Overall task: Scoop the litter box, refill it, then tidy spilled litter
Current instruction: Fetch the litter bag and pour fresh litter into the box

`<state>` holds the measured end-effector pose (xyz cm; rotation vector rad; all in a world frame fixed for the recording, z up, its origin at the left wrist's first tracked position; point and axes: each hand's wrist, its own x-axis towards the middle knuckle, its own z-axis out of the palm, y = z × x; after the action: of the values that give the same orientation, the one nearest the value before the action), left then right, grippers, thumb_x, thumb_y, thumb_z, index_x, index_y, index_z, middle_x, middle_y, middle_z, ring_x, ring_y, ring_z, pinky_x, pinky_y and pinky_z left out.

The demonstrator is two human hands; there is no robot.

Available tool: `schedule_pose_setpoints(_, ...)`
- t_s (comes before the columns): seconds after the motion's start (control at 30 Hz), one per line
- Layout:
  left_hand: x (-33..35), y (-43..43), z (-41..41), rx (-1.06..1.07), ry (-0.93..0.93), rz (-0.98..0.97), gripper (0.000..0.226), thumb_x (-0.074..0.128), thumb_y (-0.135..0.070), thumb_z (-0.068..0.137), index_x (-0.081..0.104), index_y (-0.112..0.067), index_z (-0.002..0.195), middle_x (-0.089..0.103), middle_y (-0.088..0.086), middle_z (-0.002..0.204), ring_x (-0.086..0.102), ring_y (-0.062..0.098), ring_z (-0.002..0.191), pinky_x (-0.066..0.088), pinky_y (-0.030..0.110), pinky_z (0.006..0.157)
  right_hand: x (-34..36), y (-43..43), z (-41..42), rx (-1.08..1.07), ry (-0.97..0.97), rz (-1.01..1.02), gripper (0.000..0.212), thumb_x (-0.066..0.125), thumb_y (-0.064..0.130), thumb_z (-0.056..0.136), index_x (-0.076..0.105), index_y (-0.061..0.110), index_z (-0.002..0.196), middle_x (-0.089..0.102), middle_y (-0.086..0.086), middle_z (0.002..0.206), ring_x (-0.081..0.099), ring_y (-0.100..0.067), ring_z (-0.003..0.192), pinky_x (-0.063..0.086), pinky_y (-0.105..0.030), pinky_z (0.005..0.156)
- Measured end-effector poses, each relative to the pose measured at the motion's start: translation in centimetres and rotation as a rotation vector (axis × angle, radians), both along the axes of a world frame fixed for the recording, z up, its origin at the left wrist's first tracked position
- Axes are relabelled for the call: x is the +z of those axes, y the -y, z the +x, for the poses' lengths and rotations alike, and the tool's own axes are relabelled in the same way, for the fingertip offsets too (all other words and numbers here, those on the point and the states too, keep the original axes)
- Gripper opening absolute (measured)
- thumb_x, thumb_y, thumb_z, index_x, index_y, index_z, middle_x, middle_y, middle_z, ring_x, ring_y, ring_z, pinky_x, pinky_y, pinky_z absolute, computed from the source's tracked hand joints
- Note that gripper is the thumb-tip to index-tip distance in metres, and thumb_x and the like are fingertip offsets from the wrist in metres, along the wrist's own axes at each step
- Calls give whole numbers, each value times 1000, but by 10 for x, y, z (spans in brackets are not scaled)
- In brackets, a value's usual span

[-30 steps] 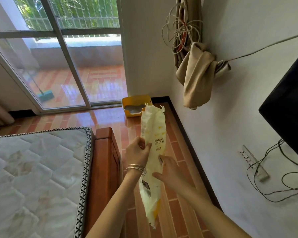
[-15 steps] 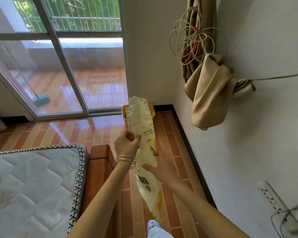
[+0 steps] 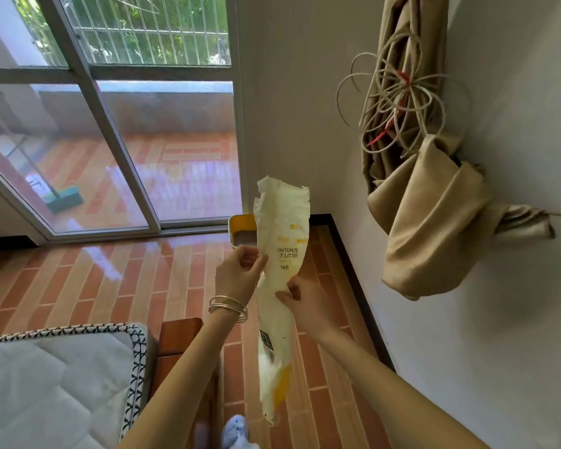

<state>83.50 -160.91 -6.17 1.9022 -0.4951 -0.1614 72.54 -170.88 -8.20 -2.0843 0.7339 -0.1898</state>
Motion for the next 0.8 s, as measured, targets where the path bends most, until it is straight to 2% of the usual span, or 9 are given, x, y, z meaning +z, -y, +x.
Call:
schedule_pose_setpoints(0.07,-7,1,25,-51,43,26,6,69,-20,84,63,-18,83,66,-2,78,64,16,72,52,21,69,2,8,27,-32,22,22,14,64,28,85,58,21,74,67,0,84,64,-14,78,53,-37,72)
schedule_pose_setpoints(0.13,-19,-1,47,-117,51,60,7,68,-18,84,64,-15,88,67,2,86,62,9,73,45,6,65,4,17,56,-73,48,47,14,65,27,84,64,14,80,69,-1,86,65,-13,80,54,-39,75)
schedule_pose_setpoints(0.17,-25,-2,58,-156,30,78,9,69,-19,83,63,-16,90,68,3,90,62,9,75,46,7,66,4,21,71,-92,55,49,16,66,27,83,65,11,83,69,-1,86,65,-14,80,54,-41,76)
schedule_pose_setpoints(0.27,-42,-1,89,-259,-41,137,26,74,-26,77,59,-21,97,65,1,95,63,12,84,56,28,75,10,34,111,-126,45,47,19,68,28,81,67,10,85,70,-2,86,66,-16,79,54,-43,75)
schedule_pose_setpoints(0.3,-45,0,99,-277,-58,154,32,76,-30,74,57,-22,100,64,-1,96,62,12,87,56,31,77,12,39,124,-136,40,50,19,68,28,81,68,9,85,70,-2,87,66,-17,79,54,-43,75)
schedule_pose_setpoints(0.4,-48,7,125,-313,-102,202,55,75,-48,65,56,-22,110,61,-5,104,60,11,93,53,25,77,13,52,160,-152,15,44,21,67,33,81,66,12,84,69,1,86,65,-15,80,54,-41,75)
schedule_pose_setpoints(0.53,-57,24,152,-348,-171,259,74,79,-45,65,49,-16,127,57,-3,115,56,12,100,50,24,83,11,66,202,-159,20,81,22,67,34,81,65,12,84,69,0,87,65,-15,81,54,-42,77)
schedule_pose_setpoints(0.67,-67,44,181,-311,-244,336,74,79,-49,65,50,-13,123,57,0,113,57,12,97,49,26,84,5,85,237,-161,32,114,20,67,30,82,66,11,86,69,0,86,66,-14,81,54,-41,78)
schedule_pose_setpoints(0.8,-75,76,205,-352,-237,426,64,80,-48,61,48,-17,106,56,-3,98,57,16,87,48,27,74,-1,115,274,-161,21,119,15,68,24,82,62,12,76,66,2,82,64,-14,81,54,-34,76)
